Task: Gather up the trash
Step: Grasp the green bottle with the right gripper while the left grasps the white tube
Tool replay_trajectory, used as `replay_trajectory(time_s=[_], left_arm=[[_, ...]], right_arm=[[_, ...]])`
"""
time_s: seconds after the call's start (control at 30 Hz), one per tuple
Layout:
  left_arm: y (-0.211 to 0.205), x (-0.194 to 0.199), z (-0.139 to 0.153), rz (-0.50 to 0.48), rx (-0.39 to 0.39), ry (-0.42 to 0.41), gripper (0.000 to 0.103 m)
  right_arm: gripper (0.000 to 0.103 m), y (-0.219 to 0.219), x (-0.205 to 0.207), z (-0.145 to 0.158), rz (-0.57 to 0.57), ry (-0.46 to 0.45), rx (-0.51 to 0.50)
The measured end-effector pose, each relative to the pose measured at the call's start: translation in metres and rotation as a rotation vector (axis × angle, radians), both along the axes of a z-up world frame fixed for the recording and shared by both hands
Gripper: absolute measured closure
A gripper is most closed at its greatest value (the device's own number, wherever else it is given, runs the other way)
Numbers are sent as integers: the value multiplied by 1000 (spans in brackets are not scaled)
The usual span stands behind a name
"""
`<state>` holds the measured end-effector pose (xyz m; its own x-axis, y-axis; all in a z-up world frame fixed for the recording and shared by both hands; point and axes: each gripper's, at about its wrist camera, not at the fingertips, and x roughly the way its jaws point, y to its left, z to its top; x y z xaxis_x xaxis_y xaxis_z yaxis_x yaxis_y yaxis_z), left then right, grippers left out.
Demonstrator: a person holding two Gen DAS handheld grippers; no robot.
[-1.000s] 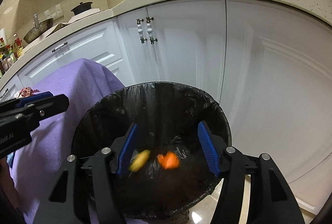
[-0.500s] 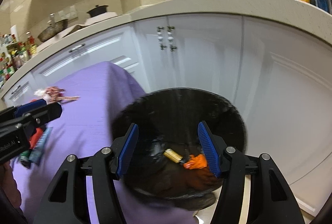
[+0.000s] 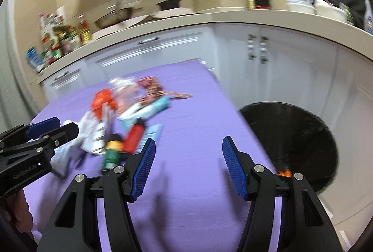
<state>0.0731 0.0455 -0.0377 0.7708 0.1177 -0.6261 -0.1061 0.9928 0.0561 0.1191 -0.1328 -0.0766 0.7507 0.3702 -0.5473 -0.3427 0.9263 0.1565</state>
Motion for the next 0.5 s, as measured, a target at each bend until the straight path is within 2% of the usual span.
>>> replay_trajectory(time_s=[0.27,0.5], left_arm=[[46,-26,-14,88,-34,29,51],[59,-32,-21,108,-61,33,51]], right_arm=[[47,55,-12,-8,111,24,-48],[60,82,-13,-18,168,64,-93]])
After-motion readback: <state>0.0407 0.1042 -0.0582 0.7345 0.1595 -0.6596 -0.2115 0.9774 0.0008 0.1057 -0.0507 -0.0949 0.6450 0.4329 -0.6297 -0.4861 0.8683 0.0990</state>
